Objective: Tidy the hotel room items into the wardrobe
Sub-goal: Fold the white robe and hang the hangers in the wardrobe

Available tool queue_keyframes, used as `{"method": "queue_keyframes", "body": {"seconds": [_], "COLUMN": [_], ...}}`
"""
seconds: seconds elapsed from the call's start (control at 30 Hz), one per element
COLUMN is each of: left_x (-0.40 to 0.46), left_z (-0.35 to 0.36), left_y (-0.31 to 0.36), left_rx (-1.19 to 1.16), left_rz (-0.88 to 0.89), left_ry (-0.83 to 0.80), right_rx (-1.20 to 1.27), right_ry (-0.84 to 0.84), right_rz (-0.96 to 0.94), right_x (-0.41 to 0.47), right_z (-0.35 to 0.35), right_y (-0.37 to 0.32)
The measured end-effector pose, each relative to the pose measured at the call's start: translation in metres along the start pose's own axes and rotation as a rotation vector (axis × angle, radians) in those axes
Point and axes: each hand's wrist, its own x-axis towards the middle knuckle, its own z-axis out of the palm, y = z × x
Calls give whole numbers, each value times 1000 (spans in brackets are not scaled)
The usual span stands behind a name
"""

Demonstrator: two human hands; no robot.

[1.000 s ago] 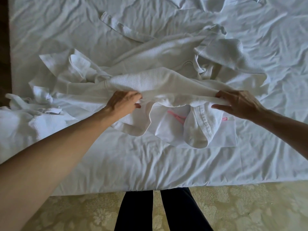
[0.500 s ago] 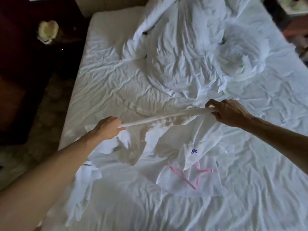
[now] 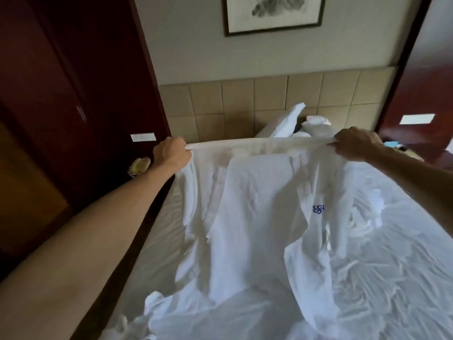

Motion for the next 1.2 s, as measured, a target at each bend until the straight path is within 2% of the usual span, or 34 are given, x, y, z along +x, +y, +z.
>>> {"method": "queue_keyframes", "body": {"seconds": [0.13, 0.3, 0.47, 0.63, 0.83, 0.9, 1.07, 1.2], "left_x": [16, 19, 12, -13, -77, -100, -150, -189], "left_z": [-77, -156, -212, -258, -304, -317, -345, -363], "left_y": [22, 44, 50, 48, 44, 38, 20, 14], "left_rx": [-15, -81, -126, -168, -181, -278, -747, -969], "left_rz": [-13, -86, -94, -100, -70, -81, -96, -83], "left_ry": [148, 248, 286, 333, 362, 347, 200, 136], "right_rx": [-16, 25, 338, 634, 830, 870, 1039, 1168], "right_ry": [166, 267, 288, 299, 271, 280, 374, 469], "right_rz": [58, 141, 219, 210, 233, 247, 303, 360], "right_x": [3, -5, -16, -34, -91, -116, -181, -227], "right_z": [-80, -157, -207, -243, -280, -288, -306, -317], "right_y": [5, 14, 17, 15, 5, -1, -20, -30]}}
